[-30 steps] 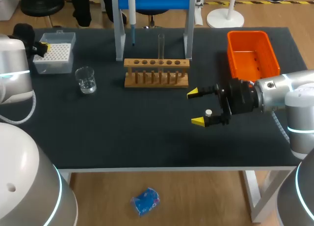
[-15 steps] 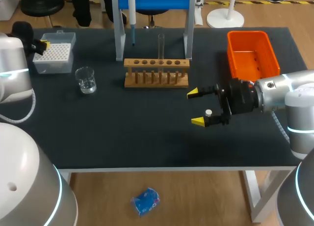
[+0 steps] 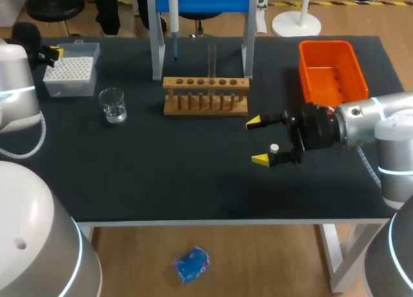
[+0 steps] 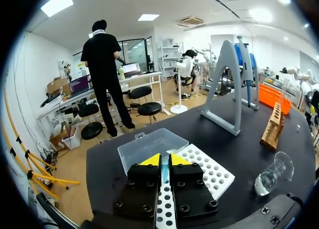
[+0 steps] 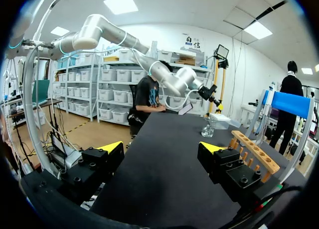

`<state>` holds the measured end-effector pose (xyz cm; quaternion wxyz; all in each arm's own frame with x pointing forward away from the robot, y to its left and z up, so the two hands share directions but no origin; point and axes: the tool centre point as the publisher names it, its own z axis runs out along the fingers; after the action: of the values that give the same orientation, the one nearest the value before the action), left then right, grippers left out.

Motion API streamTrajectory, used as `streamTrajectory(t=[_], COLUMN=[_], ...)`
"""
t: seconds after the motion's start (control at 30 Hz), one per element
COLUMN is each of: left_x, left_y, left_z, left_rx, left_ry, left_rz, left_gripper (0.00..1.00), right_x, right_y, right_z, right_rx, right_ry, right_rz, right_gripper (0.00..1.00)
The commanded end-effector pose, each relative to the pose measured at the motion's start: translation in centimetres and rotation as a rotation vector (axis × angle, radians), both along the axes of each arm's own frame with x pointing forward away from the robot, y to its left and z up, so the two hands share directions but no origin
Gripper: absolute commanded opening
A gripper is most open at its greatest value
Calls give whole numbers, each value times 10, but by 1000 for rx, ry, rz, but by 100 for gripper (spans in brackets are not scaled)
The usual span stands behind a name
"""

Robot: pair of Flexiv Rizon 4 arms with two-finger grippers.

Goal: Invert the test tube, pick up the pipette, mount the tip to pipette, aspirate from beaker and dispense into the tube, eject the tip, return the pipette, and cap with the stopper.

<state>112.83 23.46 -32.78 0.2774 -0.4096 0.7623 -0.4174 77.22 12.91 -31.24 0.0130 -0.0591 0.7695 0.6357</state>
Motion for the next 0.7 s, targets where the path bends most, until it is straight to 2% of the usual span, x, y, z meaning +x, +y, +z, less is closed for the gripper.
streamTrajectory(t=[0.03,0.43,0.6,0.7], left_x=[-4,-8,-16,-26], left_y=[0,-6,-12,-20], left_z=[6,34,53,65], left_rx=[2,21,28,6], left_ry=[-6,-42,-54,-48], left_rz=[2,-7,-13,-32], left_gripper=[0,0,0,0], right_x=[-1,-1,-1,-1], right_y=[0,0,0,0], right_z=[0,0,0,0], right_rx=[0,0,0,0], right_ry=[-1,-1,-1,-1], right_rz=[-2,-2,-2,-2], right_gripper=[100,100,100,100])
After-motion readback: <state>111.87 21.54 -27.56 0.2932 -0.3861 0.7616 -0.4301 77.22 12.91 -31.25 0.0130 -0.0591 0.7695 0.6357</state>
